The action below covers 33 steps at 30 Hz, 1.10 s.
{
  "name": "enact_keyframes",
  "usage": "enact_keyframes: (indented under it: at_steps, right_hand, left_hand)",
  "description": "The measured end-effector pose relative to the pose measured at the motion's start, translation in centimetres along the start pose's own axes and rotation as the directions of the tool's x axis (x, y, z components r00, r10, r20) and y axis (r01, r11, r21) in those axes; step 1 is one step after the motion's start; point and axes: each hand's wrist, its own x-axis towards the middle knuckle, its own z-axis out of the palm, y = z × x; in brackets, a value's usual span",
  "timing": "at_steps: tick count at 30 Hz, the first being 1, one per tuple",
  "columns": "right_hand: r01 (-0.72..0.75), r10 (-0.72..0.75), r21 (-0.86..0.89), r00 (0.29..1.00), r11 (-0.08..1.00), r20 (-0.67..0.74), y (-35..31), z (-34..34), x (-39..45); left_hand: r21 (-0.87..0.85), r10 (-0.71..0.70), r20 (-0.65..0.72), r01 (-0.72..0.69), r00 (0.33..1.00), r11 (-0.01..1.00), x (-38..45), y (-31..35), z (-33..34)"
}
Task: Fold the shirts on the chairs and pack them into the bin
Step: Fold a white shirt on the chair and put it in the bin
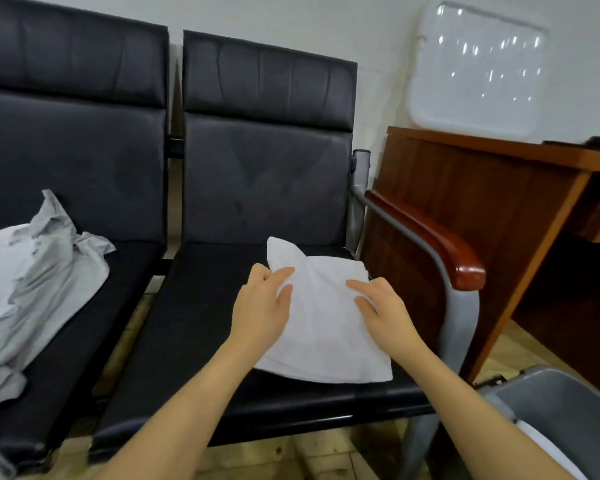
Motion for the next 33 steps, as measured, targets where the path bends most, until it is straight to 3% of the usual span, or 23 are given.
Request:
enact_keyframes:
  at_steps: [11, 17, 23, 29, 33]
  right_hand:
    - [-0.012, -0.031, -0.175, 0.971, 0.984, -0.237, 2.4, -9.7, -3.7]
    - [-0.079, -0.027, -0.246, 0.916, 0.966, -0.400, 8.6, -14.7, -6.9]
    - [-0.269, 0.131, -0.238, 0.872, 0.933, -0.471, 17.9, -19.3, -12.3]
    - [-0.497, 0.385, -0.303, 0.849, 0.813, -0.361, 27.8, -20.8, -20.4]
    - [-0.704, 0.646, -0.310, 0.710, 0.639, -0.280, 33.3, -19.5, -26.8]
  left_hand:
    - [-0.037, 0.343, -0.009, -0.343, 0.939, 0.939, 0.8, 7.5, 3.0]
    - [-0.166, 0.549, 0.017, -0.539, 0.835, 0.825, 1.7, 14.2, 9.2]
    - [-0.262, 0.667, 0.064, -0.632, 0.743, 0.729, 0.1, 22.0, 18.6]
    - [-0.330, 0.598, 0.400, -0.499, 0.695, 0.801, -4.2, 25.9, 31.2]
    - [-0.351, 0.529, 0.636, -0.400, 0.562, 0.847, -9.0, 26.7, 39.7]
